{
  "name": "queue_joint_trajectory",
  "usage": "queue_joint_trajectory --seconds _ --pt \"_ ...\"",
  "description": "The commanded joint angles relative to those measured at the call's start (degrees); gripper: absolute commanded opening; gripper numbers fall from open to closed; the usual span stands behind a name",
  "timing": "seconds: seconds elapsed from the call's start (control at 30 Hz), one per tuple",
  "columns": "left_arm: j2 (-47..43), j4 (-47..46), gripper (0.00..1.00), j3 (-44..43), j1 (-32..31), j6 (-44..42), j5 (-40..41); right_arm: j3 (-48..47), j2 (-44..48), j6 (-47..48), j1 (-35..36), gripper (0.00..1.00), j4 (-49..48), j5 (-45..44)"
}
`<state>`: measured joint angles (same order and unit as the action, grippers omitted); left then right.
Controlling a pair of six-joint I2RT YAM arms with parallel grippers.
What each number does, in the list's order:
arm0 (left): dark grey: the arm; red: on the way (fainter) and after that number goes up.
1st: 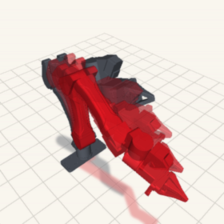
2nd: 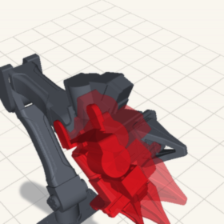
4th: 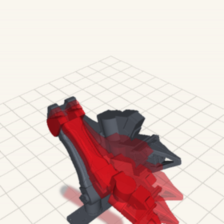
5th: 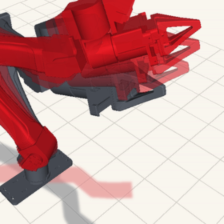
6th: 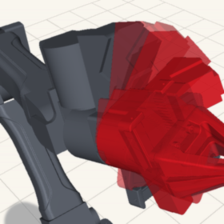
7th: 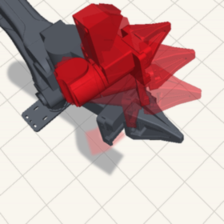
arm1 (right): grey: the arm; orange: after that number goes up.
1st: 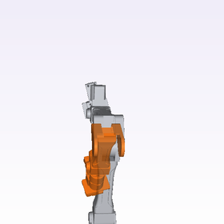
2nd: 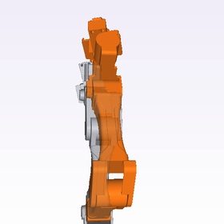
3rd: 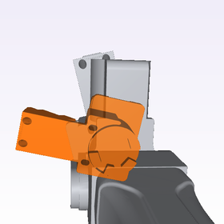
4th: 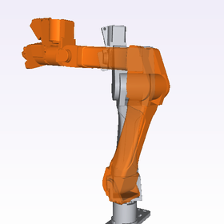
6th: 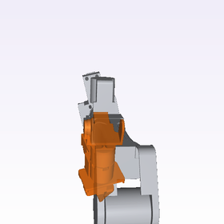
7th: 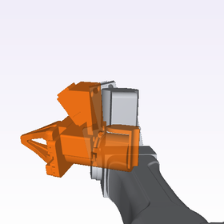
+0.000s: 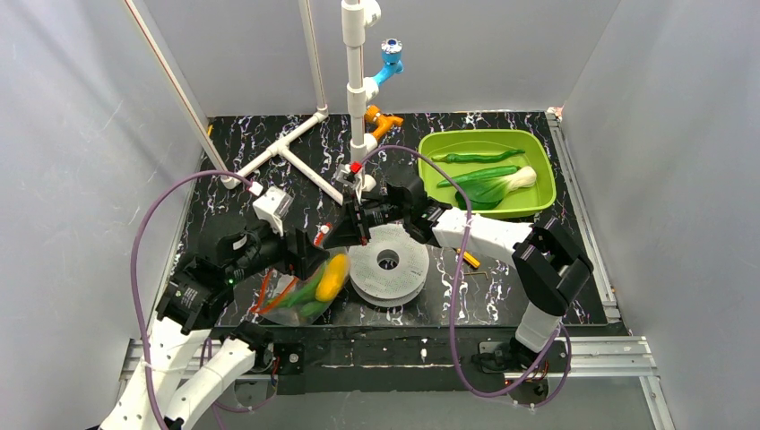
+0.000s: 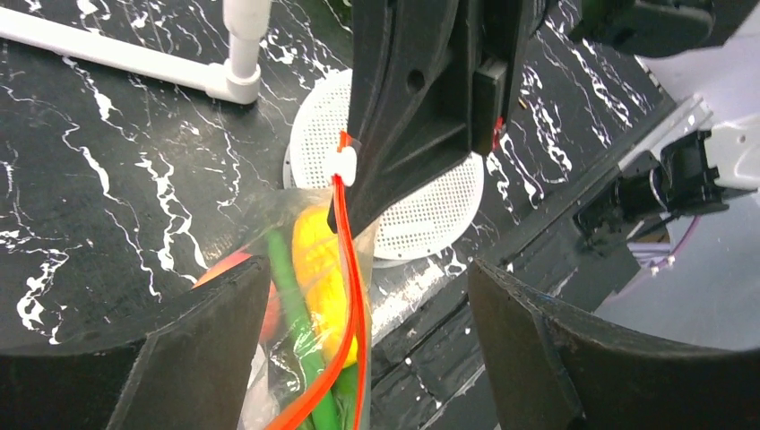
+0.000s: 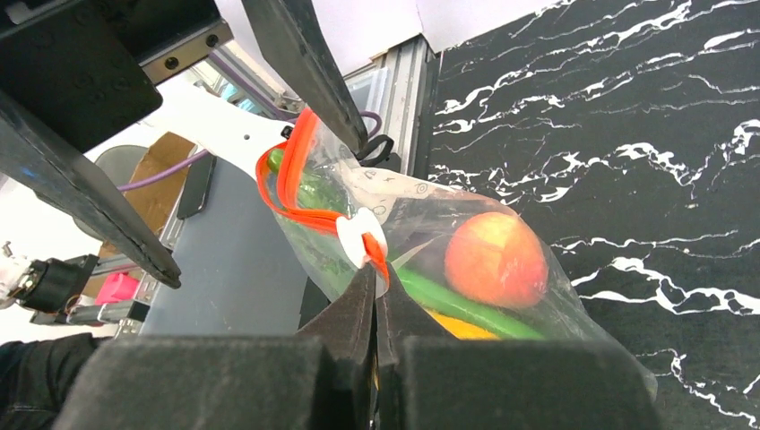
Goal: Place the food in the zip-top bag and seal the zipper
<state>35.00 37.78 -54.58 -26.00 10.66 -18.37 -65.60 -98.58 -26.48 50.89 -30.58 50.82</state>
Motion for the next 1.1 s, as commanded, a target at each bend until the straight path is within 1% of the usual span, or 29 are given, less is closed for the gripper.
queue_joint_trajectory --seconds 0.0,0.03,0.07,0.1,0.2,0.27,0.3,0.33,0.47,0.5,0.63,0.67,0.73,0.87,0.97,1.07 --pt "-0.5 -2.9 0.8 -1.3 -0.1 2.8 5.0 -3.8 1.9 1.4 0.4 0.01 3.1 -0.9" --pt "-0.7 -3.5 0.84 -1.2 -0.1 3.1 5.9 -4.1 1.6 1.2 0.4 0.01 3.4 -0.3" --pt "-1.0 -4.4 0.91 -1.0 -0.1 3.8 7.1 -4.2 1.4 0.8 0.5 0.01 3.2 0.1" --pt "-1.3 -5.3 0.97 -0.6 -0.1 4.3 7.8 -4.0 1.3 0.4 0.5 0.01 2.6 0.3" --pt "-0.9 -6.7 0.98 -0.6 -0.1 4.5 6.1 -3.6 1.0 -0.7 0.5 0.01 0.9 0.2" --pt "0.0 -6.3 0.96 -1.0 -0.1 3.5 4.4 -3.7 0.9 -1.1 0.4 0.01 0.4 0.4" --pt "0.5 -5.9 0.93 -1.1 -0.1 2.7 3.6 -3.7 0.8 -1.3 0.4 0.01 -0.1 0.7" --pt "1.0 -5.5 0.88 -1.1 -0.1 2.0 3.0 -3.7 0.7 -1.5 0.5 0.03 -0.4 1.0" --pt "2.4 -5.3 0.63 -0.6 -0.1 0.0 1.8 -4.3 0.1 -1.7 0.5 0.01 -0.5 1.9" --pt "2.6 -5.5 0.59 -0.4 -0.1 -0.3 1.7 -4.4 0.1 -1.8 0.5 0.01 -0.5 2.1" --pt "3.7 -7.6 0.5 0.4 -0.1 -0.4 1.8 -4.2 0.2 -1.8 0.4 0.01 -0.7 2.7" --pt "4.4 -8.1 0.46 0.3 -0.2 -0.2 1.8 -4.0 0.2 -1.7 0.4 0.01 -0.7 2.6" --pt "5.9 -8.4 0.35 -0.3 -0.1 0.1 1.9 -3.9 0.2 -1.5 0.5 0.01 -0.9 2.7" --pt "8.1 -10.4 0.32 -0.2 -0.1 1.0 -0.9 -4.3 -0.1 -1.5 0.4 0.01 -0.7 3.0" --pt "9.3 -11.2 0.26 -0.1 -0.1 1.2 -3.0 -4.2 0.0 -1.3 0.4 0.01 -0.6 3.0" --pt "9.8 -10.8 0.1 0.0 -0.1 1.1 -3.7 -4.1 0.2 -0.4 0.5 0.01 0.1 2.8"
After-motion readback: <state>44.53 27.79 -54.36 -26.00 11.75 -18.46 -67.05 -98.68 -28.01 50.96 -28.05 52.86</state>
